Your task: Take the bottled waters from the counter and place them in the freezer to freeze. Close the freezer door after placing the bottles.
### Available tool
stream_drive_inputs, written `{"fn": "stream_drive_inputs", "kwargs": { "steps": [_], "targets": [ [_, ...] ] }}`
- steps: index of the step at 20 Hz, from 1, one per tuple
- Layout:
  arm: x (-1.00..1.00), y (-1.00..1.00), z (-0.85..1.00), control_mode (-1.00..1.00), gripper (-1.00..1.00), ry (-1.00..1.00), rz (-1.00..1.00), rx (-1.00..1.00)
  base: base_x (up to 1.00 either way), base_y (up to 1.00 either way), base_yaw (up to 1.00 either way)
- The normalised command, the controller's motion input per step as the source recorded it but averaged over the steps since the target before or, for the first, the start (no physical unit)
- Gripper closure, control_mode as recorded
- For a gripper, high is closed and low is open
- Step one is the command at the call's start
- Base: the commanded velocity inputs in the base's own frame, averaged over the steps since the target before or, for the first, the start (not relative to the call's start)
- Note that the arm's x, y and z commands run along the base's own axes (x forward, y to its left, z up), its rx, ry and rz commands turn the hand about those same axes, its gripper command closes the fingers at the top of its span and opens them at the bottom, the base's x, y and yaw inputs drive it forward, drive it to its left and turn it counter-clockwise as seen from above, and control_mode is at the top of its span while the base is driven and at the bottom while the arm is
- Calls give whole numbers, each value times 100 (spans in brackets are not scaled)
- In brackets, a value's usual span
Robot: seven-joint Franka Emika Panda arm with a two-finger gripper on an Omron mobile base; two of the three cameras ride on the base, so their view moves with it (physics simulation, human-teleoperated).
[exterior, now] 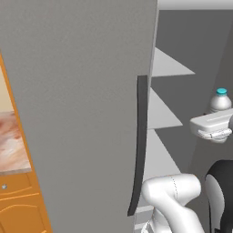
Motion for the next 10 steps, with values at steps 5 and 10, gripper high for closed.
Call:
{"fn": "stream_drive_inputs", "kwargs": {
  "steps": [5,10],
  "targets": [
    [0,0,0,100,100,0,0,0,6,-14,0],
    [0,0,0,100,100,0,0,0,0,0,0]
  ]
}}
